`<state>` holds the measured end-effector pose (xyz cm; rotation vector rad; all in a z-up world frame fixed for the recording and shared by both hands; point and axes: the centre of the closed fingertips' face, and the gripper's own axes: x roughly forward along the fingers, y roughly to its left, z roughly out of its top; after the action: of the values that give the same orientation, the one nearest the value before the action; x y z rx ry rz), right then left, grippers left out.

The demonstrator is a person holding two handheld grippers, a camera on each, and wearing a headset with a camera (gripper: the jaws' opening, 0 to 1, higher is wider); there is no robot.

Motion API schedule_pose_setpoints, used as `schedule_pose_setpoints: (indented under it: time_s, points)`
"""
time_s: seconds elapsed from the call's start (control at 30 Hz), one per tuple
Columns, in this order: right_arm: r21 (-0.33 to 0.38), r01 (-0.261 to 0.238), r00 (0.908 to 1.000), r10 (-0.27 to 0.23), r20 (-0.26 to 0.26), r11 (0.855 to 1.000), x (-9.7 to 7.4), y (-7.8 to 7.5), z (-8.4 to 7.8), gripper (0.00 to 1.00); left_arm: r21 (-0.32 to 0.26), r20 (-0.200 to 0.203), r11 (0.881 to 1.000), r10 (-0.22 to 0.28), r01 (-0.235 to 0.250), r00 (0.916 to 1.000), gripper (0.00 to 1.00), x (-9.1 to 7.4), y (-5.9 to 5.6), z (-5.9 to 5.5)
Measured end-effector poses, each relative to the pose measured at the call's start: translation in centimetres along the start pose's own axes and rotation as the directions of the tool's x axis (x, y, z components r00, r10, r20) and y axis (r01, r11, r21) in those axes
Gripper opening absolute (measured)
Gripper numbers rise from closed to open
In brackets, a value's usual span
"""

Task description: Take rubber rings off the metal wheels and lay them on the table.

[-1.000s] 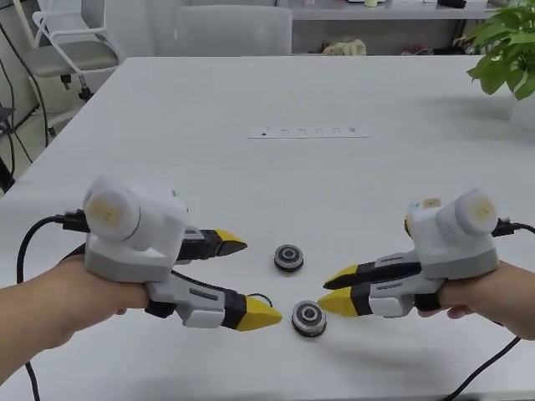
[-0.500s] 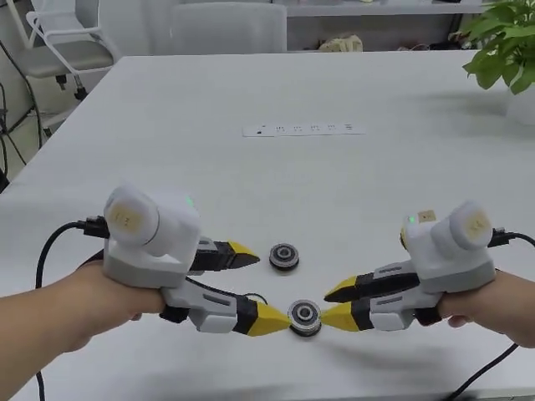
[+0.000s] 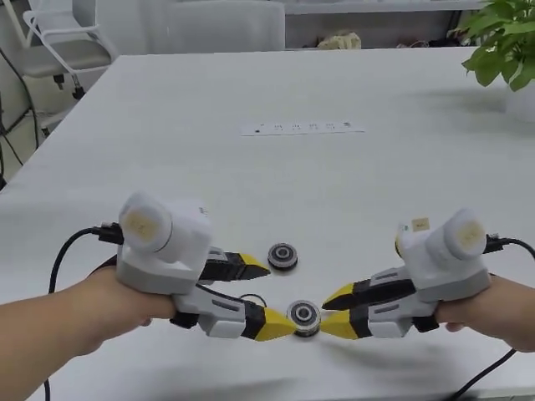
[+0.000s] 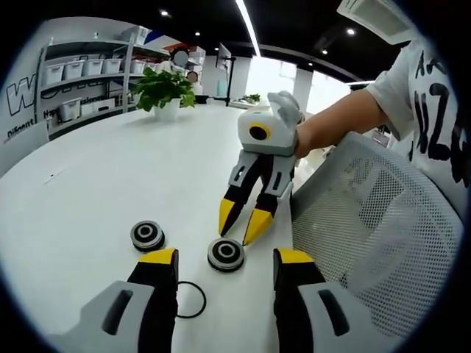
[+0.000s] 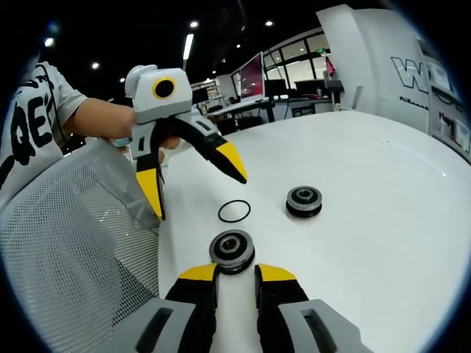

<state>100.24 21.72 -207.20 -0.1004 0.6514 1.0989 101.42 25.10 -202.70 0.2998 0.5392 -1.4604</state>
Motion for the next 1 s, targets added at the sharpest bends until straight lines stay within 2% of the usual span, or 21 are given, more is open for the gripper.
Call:
schedule_pose_setpoints:
  time_s: [0.47,1.0]
  points:
    - [-0.016,0.0,0.9999,0.0,-0.01,1.0,0.5,0.0,-0.6,0.14,0.011,-0.042,0.999,-0.037,0.038,0.9984,0.38,1.6,-0.6,-1.1]
    - [-0.03,-0.002,1.0,0.002,-0.003,1.0,0.6,0.0,-0.5,0.11,0.032,-0.072,0.997,-0.065,0.067,0.9953,0.26,3.2,-1.0,-1.3]
